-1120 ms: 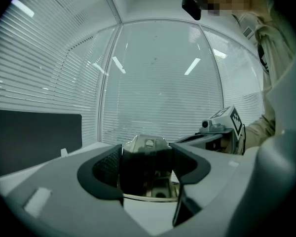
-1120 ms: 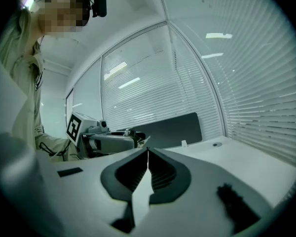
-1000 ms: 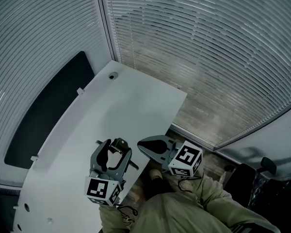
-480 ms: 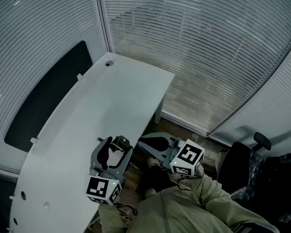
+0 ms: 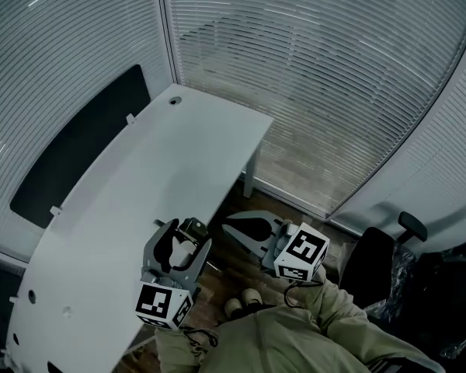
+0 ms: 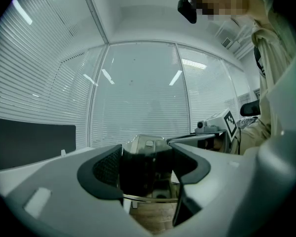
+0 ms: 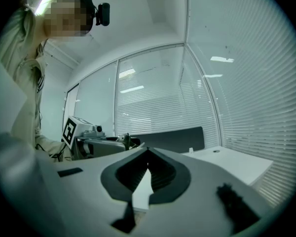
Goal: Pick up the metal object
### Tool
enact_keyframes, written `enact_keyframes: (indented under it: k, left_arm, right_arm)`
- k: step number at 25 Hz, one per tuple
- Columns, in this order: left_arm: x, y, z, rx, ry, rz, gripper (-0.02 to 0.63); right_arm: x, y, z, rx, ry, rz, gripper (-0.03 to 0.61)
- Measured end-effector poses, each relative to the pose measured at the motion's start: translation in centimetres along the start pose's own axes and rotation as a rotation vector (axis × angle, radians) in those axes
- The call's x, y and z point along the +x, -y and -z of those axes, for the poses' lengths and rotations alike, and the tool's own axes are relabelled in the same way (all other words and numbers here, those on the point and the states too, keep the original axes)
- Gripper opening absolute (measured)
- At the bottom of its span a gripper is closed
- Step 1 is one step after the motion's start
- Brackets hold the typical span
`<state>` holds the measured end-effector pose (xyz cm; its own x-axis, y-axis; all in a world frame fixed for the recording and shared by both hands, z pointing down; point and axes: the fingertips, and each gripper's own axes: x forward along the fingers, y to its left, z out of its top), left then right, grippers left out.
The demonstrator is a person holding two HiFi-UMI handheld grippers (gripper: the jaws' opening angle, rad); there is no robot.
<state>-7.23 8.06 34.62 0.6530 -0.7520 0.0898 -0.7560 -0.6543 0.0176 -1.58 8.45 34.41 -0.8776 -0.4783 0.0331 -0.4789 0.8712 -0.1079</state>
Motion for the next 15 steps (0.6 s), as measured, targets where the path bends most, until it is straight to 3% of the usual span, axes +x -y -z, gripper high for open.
enact_keyframes:
  k: [15]
  left_arm:
    - [0.7, 2.5, -0.2, 0.009, -0.023, -0.034, 0.304]
  right_arm:
    - [-2.7, -0.2, 0.2, -0.022, -0.008, -0.071, 0.003]
